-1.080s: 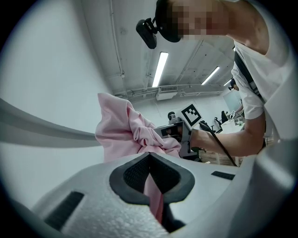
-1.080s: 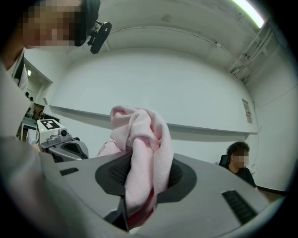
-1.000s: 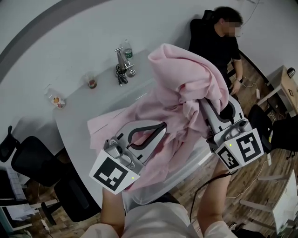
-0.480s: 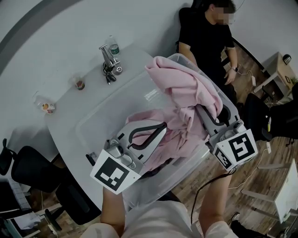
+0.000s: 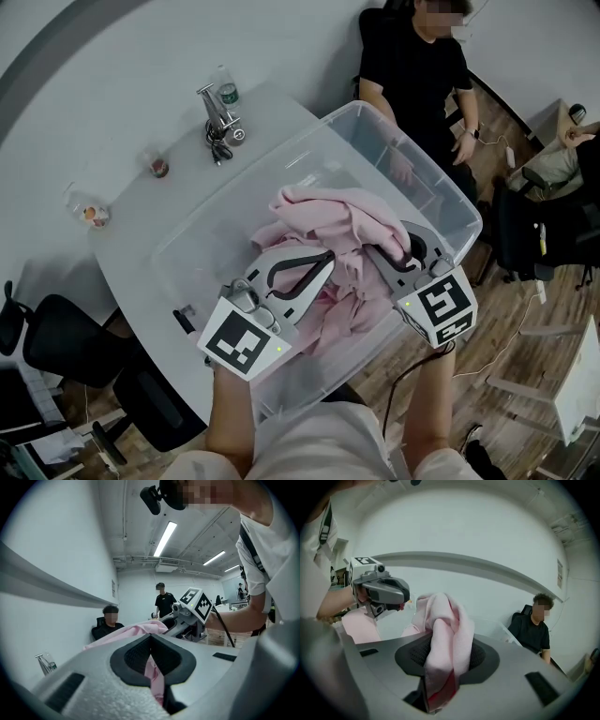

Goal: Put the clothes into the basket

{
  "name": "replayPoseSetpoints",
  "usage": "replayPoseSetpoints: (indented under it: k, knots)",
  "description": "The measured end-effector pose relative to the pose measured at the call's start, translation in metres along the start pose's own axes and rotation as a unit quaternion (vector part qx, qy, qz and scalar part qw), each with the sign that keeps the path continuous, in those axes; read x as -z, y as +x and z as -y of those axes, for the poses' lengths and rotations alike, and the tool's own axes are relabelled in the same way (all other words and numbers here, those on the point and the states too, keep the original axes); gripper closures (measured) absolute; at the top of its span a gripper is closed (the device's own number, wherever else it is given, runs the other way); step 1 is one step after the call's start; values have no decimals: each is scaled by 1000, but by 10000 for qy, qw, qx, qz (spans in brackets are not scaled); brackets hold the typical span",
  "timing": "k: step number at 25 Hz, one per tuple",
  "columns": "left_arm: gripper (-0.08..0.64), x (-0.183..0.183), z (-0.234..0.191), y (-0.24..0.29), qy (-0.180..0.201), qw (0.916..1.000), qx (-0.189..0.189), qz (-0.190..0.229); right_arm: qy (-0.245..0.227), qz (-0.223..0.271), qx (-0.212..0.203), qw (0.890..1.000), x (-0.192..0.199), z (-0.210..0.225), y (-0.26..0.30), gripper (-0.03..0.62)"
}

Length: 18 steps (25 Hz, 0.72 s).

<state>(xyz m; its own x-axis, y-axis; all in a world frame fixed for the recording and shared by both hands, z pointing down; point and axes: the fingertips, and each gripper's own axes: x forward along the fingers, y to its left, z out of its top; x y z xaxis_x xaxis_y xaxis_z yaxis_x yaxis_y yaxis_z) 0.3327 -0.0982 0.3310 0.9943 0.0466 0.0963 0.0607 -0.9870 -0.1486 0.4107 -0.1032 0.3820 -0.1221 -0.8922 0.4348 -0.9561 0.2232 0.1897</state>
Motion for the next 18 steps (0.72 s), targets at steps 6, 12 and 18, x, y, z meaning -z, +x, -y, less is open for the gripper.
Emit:
replayPoseSetpoints:
  k: [6,12,18]
  knots:
    - [555,10,3,-3,-181,9998,-26,-128,-526,-667,-410,9955,27,-28,17,456]
    - [555,32,2,-3,-64,9987,65,-498,-1211,-1132,-821,9827,42,-52,37,446]
    - [555,64,9,-1,-48,9926,193,-1200,-1556,-1448,-1164,9702,58,-72,49,419]
